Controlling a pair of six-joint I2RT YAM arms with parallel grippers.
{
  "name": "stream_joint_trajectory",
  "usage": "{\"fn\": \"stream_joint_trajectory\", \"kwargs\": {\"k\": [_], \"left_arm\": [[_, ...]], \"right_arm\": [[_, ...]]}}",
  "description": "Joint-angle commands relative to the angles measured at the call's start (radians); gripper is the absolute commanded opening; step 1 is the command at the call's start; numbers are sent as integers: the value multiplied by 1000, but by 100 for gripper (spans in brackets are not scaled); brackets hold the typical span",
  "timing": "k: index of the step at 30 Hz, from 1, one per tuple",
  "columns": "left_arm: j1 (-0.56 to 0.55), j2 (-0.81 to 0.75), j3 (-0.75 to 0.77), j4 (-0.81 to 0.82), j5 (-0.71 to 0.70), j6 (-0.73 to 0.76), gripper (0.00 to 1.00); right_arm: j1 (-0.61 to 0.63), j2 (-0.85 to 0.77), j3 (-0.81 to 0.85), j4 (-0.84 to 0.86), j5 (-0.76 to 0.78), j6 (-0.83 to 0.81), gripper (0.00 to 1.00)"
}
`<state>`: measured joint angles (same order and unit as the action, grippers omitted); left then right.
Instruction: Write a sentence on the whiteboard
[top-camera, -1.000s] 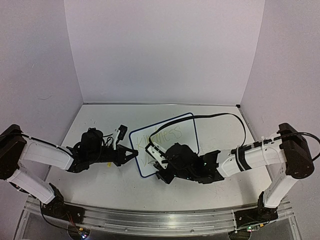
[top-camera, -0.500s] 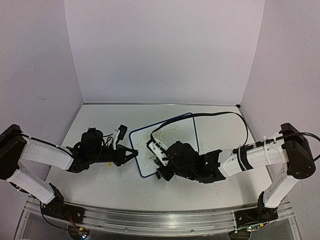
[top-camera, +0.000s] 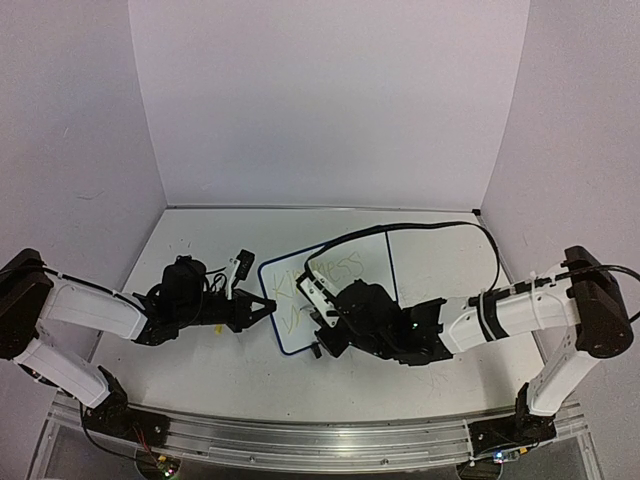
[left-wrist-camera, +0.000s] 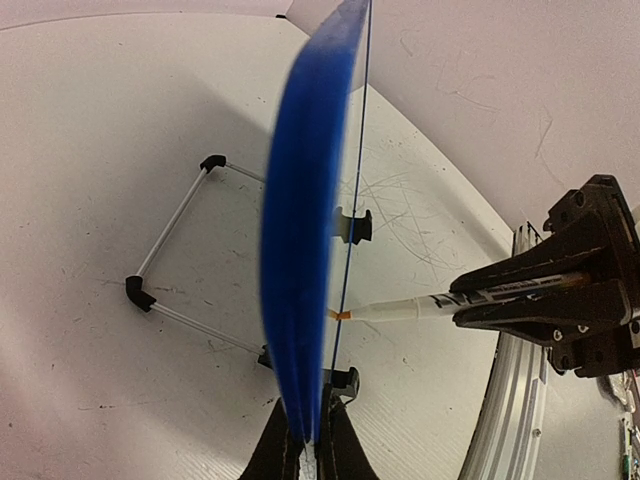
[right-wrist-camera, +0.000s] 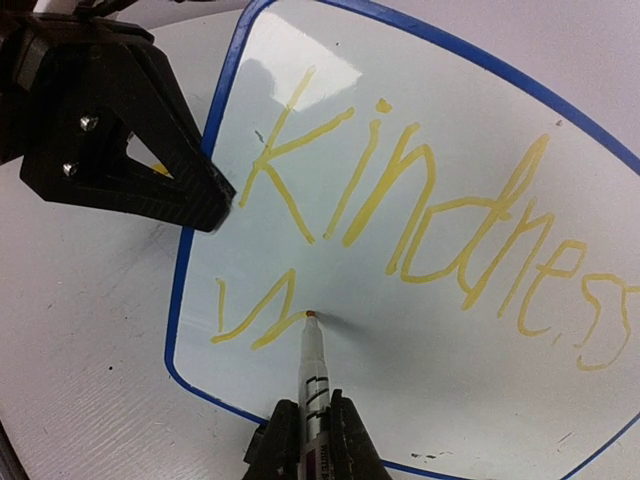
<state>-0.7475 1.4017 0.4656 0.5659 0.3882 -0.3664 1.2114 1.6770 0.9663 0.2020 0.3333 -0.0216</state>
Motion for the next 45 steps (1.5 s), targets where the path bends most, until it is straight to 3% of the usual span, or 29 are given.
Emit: {"fn": "stream_joint_trajectory", "kwargs": {"k": [1, 30, 35, 38, 45], "left_arm": [[-1, 0, 2, -51, -49, 30, 0], [-1, 4, 0, -52, -49, 28, 0], [-1, -2, -3, -52, -54, 28, 0], [0, -3, -5, -54, -57, 26, 0], [-1, 7, 7, -55, -53, 30, 0]], "right_arm": [[-19, -38, -13, 24, 90, 14, 0], [-19, 2, -58, -50, -35, 80, 0], [-19, -128, -87, -29, 13, 69, 0], [-29, -258, -125, 41, -59, 7, 0], [-65, -194, -105, 29, -144, -18, 0]]}}
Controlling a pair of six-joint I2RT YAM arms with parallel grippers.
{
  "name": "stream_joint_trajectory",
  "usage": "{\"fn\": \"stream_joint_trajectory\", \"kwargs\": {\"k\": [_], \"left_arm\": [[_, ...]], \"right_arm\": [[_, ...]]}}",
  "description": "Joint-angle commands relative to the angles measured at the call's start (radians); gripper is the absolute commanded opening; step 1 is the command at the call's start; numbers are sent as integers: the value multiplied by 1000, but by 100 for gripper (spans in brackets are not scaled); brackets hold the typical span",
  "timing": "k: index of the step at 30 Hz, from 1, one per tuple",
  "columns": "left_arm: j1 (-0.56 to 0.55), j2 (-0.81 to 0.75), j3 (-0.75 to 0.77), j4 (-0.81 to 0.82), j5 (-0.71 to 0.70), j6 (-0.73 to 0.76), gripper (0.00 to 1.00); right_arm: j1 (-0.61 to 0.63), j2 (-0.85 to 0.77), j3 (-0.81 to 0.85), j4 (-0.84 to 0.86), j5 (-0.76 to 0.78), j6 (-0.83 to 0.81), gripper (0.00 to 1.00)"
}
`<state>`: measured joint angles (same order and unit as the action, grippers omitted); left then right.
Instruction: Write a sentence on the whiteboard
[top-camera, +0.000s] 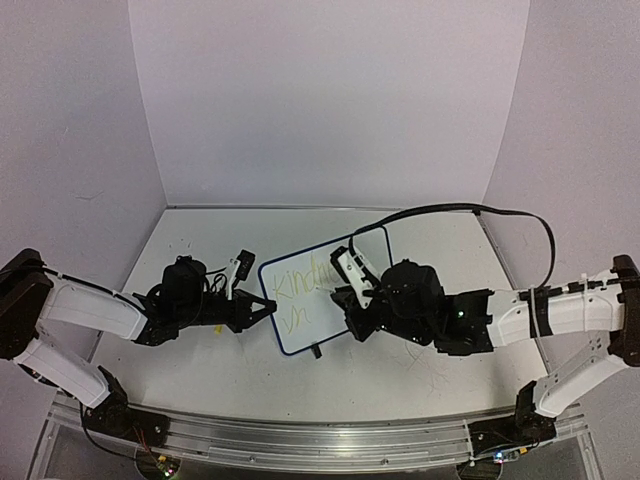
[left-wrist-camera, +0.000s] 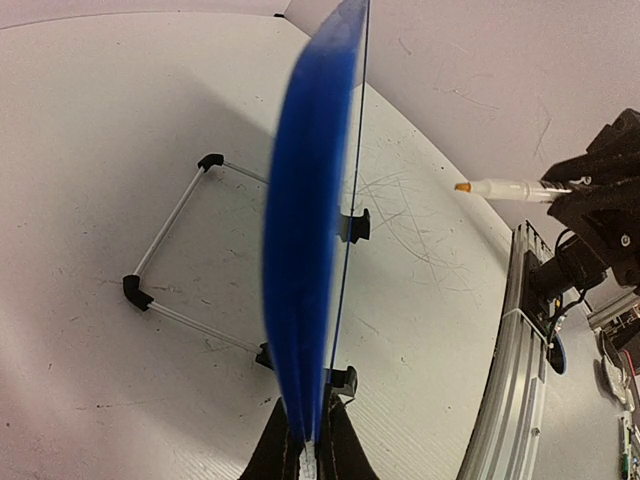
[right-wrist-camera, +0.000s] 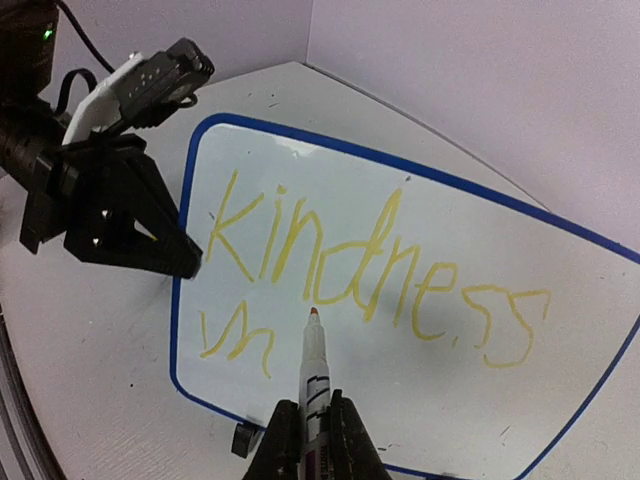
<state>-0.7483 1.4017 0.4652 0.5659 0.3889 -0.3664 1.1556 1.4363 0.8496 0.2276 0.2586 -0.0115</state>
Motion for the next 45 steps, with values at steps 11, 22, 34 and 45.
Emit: {"fn": "stream_joint_trajectory", "kwargs": {"k": [11, 22, 34, 45], "left_arm": [[0, -8, 1, -64, -65, 30, 0], [0, 2, 12, -69, -61, 31, 0], [0, 1, 15, -70, -56, 28, 0], [0, 1, 13, -70, -55, 31, 0]], "right_arm": [[6, 122, 59, -25, -86, -36, 0], [6, 134, 55, -25, -47, -39, 0], [4, 138, 60, -11, 0, -30, 0], [6, 165, 86, 13, -43, -45, 0]]}}
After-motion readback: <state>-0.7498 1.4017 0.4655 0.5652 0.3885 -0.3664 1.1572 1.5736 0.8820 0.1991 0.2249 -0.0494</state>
